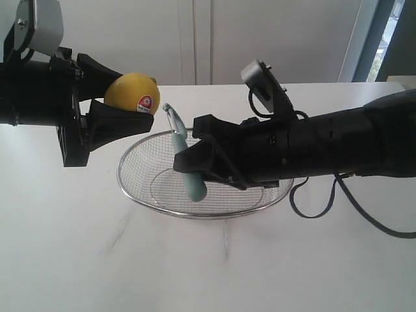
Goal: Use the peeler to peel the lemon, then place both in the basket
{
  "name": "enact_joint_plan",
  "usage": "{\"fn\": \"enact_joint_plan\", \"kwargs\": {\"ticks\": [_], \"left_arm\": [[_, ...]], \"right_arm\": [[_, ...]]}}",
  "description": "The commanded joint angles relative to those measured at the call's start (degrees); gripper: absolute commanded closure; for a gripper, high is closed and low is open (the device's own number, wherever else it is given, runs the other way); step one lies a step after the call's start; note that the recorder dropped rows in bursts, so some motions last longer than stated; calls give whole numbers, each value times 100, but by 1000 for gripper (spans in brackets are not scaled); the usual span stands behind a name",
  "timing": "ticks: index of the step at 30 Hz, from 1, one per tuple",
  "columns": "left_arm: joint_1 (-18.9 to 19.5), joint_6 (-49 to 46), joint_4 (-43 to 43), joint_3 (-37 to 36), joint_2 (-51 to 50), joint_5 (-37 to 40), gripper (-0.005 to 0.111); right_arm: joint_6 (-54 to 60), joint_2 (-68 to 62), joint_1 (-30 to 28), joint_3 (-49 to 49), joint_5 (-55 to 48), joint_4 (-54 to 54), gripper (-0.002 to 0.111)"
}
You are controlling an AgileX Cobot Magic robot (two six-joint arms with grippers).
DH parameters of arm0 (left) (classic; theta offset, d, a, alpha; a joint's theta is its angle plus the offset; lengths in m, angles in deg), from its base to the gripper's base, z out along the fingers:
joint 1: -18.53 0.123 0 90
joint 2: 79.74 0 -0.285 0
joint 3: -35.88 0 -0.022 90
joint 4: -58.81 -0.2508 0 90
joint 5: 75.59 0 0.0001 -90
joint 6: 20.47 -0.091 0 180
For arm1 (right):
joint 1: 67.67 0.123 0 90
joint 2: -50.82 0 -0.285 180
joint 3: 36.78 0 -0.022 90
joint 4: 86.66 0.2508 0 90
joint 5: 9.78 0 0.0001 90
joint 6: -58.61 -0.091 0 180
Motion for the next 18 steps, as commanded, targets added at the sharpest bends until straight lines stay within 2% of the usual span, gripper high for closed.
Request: {"fn": "enact_joint_plan", "kwargs": {"ticks": [1,18], "left_arm": [[-30,35,154,-3,32,127,107],[-30,35,154,-3,32,93,107]], "right_arm": [[195,99,-12,12,-258,232,108],[495,182,-12,12,-675,666,108]]}}
